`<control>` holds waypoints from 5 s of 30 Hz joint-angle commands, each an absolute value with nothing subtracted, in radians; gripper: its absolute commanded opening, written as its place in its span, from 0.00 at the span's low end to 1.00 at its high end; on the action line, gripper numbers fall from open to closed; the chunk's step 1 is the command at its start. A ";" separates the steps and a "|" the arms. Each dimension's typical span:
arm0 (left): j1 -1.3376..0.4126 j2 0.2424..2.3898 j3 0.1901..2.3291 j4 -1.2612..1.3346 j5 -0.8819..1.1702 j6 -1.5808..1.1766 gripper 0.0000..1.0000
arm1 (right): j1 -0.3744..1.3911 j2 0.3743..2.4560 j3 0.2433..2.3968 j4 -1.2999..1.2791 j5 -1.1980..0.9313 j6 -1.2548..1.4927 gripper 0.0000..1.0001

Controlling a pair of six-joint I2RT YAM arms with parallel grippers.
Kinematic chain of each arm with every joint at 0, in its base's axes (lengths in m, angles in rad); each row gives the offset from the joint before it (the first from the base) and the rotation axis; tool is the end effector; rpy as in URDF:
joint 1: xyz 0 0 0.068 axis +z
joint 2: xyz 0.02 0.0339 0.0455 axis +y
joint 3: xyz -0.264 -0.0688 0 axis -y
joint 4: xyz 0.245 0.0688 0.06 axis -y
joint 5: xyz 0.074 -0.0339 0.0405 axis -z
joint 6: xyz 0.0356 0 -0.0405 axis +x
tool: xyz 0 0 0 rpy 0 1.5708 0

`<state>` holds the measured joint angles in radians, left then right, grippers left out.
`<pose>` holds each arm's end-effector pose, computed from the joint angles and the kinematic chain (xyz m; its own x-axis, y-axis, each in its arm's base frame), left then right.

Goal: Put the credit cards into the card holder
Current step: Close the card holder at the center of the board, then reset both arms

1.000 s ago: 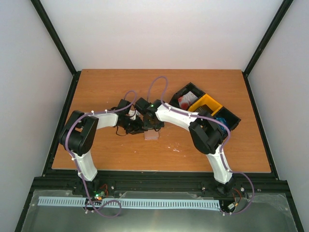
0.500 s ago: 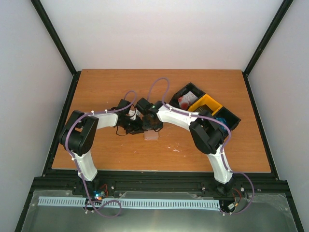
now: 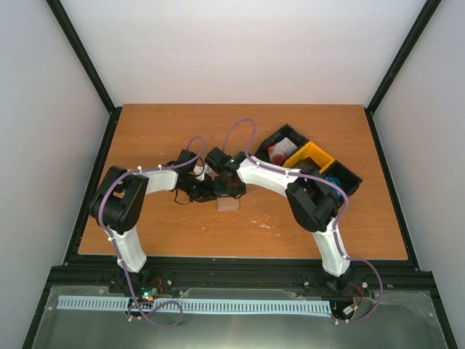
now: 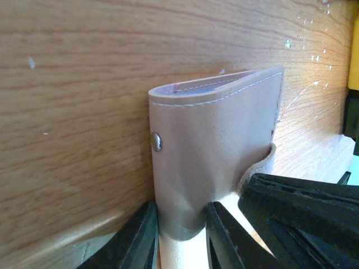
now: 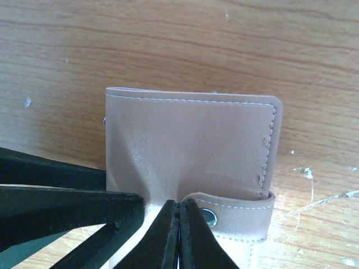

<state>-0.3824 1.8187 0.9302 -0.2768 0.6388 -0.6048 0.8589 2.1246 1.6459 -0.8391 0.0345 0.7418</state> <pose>0.2948 -0.1415 0.1229 -0.9957 -0.0915 -0.0130 -0.0588 0.7355 -0.6750 0.2827 0.3258 0.1724 -0.9737 -0.0949 -0.2071 -0.1264 0.9814 0.1445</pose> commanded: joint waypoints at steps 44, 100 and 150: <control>-0.383 1.862 0.925 -0.328 0.595 -0.588 0.26 | 0.760 1.878 1.272 -0.429 -0.128 0.860 0.15; -0.383 1.886 0.936 -0.330 0.594 -0.578 0.26 | 0.751 2.057 1.404 -0.625 -0.205 0.793 0.05; -0.383 1.083 0.886 -0.407 0.155 -0.579 1.00 | 0.730 1.059 1.066 -0.788 0.524 0.645 0.60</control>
<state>-0.3828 1.2396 0.9188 -0.3698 0.3008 -0.6121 0.7341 1.2179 1.1435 -0.7349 0.3622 0.7002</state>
